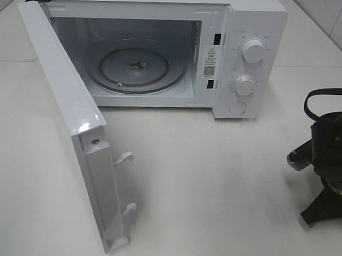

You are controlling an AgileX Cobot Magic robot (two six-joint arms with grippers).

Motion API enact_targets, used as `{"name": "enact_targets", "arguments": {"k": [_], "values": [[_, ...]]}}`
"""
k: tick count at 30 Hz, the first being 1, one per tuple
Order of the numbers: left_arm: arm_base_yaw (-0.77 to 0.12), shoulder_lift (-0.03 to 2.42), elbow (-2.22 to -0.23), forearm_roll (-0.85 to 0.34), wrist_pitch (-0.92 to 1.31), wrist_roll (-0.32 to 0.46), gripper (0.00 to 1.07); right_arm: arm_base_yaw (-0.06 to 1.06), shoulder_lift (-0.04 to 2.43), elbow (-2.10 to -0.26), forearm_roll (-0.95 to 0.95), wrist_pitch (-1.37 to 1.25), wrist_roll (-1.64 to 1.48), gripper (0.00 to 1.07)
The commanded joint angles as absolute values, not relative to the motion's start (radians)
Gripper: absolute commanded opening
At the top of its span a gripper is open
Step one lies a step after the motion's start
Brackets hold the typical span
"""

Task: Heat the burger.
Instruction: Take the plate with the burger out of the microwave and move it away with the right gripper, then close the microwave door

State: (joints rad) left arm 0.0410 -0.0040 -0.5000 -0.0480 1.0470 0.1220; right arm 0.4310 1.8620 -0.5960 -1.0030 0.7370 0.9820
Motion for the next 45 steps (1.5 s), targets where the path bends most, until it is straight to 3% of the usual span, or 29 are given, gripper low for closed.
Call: {"name": "enact_targets", "arguments": {"k": [1,2,4,5,17,19,20,21,22,23,26,45], "values": [[0.044,-0.023,-0.497,-0.05,1.037,0.122,0.89,0.432,1.861,-0.595,-0.984,0.785,0.988,0.25],[0.044,-0.023,-0.497,-0.05,1.037,0.122,0.89,0.432,1.86,-0.602,-0.965,0.793,0.988,0.34],[0.044,-0.023,-0.497,-0.05,1.037,0.122,0.89,0.432,1.86,-0.602,-0.961,0.795,0.988,0.37],[0.044,-0.023,-0.497,-0.05,1.037,0.122,0.89,0.432,1.853,-0.605,-0.952,0.797,0.988,0.44],[0.044,-0.023,-0.497,-0.05,1.037,0.122,0.89,0.432,1.578,-0.605,-0.876,0.741,0.912,0.5],[0.044,-0.023,-0.497,-0.05,1.037,0.122,0.89,0.432,1.485,-0.605,-0.789,0.69,0.767,0.6],[0.044,-0.023,-0.497,-0.05,1.037,0.122,0.89,0.432,1.485,-0.605,-0.789,0.69,0.767,0.6],[0.044,-0.023,-0.497,-0.05,1.037,0.122,0.89,0.432,1.423,-0.605,-0.75,0.672,0.706,0.7],[0.044,-0.023,-0.497,-0.05,1.037,0.122,0.89,0.432,1.423,-0.605,-0.75,0.672,0.706,0.7],[0.044,-0.023,-0.497,-0.05,1.037,0.122,0.89,0.432,1.376,-0.605,-0.722,0.665,0.665,0.8],[0.044,-0.023,-0.497,-0.05,1.037,0.122,0.89,0.432,1.315,-0.605,-0.68,0.678,0.62,0.88],[0.044,-0.023,-0.497,-0.05,1.037,0.122,0.89,0.432,1.103,-0.605,-0.37,0.679,0.322,0.79]]}}
